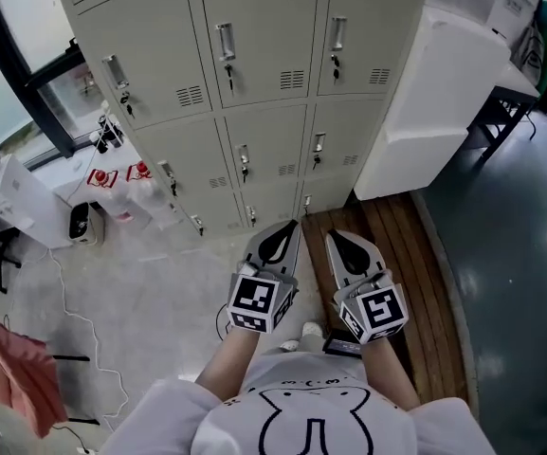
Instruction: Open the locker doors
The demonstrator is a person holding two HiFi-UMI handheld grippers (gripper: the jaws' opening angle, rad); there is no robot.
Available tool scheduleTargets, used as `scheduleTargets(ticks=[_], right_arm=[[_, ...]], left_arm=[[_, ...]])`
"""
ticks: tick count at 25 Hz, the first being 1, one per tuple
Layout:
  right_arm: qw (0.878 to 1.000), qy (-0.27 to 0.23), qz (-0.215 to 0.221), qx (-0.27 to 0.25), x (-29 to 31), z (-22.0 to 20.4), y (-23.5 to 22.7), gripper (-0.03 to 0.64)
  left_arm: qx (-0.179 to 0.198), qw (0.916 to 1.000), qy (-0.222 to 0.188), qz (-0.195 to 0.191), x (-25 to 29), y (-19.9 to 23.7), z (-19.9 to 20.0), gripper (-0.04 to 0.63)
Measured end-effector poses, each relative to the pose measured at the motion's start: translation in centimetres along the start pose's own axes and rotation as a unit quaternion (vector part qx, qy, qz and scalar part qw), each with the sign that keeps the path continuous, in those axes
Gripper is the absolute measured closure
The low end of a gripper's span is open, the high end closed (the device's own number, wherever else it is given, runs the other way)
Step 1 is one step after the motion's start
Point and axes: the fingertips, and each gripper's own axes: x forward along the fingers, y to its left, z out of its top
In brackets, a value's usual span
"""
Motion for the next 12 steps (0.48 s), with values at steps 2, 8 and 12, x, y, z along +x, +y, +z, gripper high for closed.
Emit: scheduleTargets(ticks=[2,8,12], right_arm=[[1.0,0.005,0.016,-0.007,1.4,-0.2,0.6,0.607],[0.996,0.013,0.082,-0.033,6.5,-0.8,3.5,0.607],[0.993,0.021,0.11,-0.045,10.2,-1.6,4.4,0.607]], left_arm=[[-0.007,0.9998,-0.002,0.018,-0.4,1.5,-0.3,0.58],[-0.028,0.9963,-0.013,0.081,-1.0,7.2,-1.0,0.58],[-0.038,0.9925,-0.009,0.116,-0.9,10.9,-1.5,0.58]])
